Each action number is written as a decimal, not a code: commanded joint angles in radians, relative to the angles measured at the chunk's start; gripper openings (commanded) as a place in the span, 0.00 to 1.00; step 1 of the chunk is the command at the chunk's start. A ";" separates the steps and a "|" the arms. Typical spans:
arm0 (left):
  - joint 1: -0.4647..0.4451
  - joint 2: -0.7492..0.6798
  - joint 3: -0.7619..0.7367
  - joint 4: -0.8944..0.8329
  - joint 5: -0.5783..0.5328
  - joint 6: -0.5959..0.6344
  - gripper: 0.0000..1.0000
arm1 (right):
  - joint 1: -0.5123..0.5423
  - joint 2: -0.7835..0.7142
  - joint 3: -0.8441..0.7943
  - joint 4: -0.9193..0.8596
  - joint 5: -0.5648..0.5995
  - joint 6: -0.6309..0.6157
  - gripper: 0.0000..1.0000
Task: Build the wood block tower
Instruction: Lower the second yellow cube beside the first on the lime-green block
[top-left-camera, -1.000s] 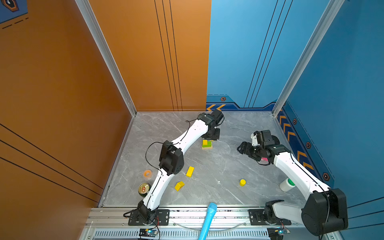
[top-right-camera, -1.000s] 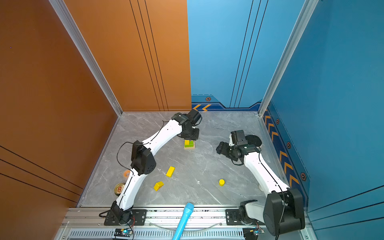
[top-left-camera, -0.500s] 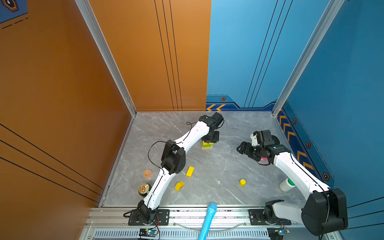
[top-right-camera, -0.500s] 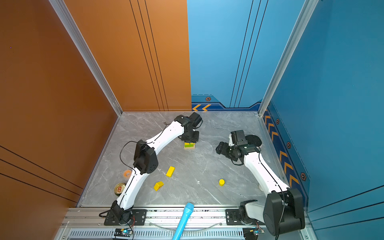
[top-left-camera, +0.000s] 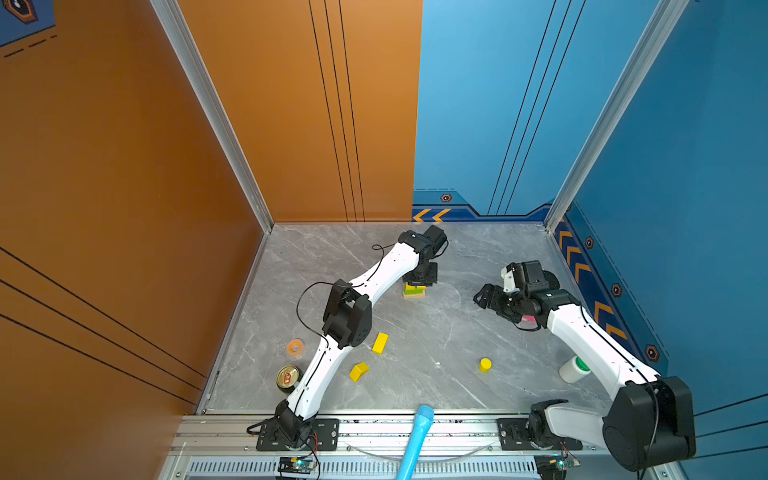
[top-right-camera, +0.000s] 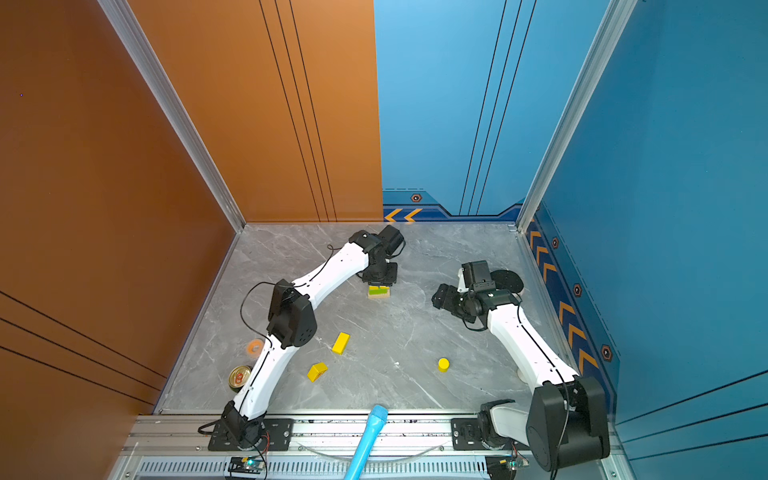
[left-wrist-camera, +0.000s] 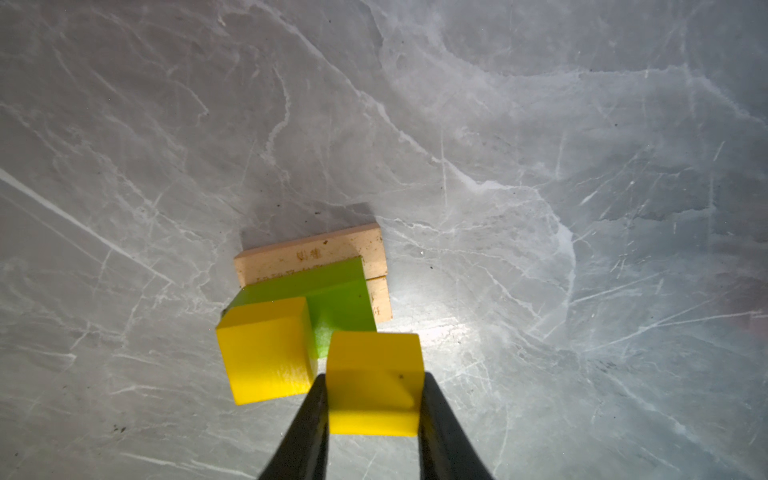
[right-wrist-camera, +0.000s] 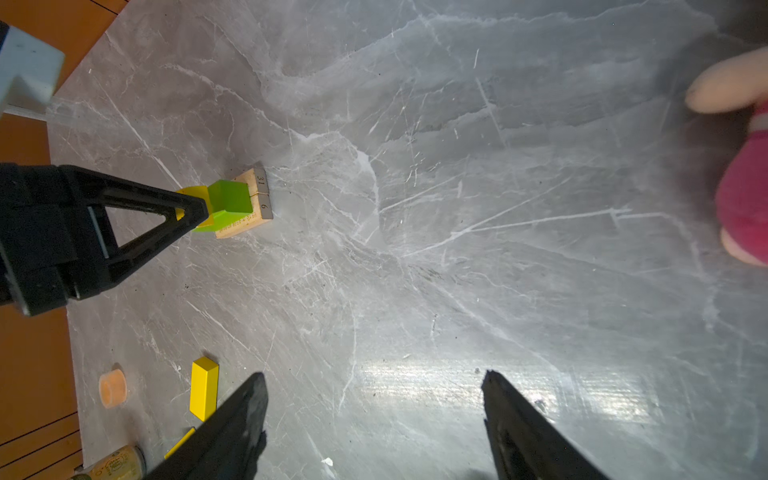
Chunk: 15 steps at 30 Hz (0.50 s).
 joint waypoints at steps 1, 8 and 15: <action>0.009 0.025 0.003 -0.020 -0.033 -0.012 0.27 | -0.005 0.009 -0.011 0.010 -0.008 -0.023 0.83; 0.014 0.035 0.009 -0.020 -0.033 -0.016 0.28 | -0.007 0.012 -0.008 0.012 -0.010 -0.023 0.82; 0.016 0.039 0.010 -0.021 -0.036 -0.020 0.28 | -0.007 0.014 -0.009 0.012 -0.010 -0.023 0.82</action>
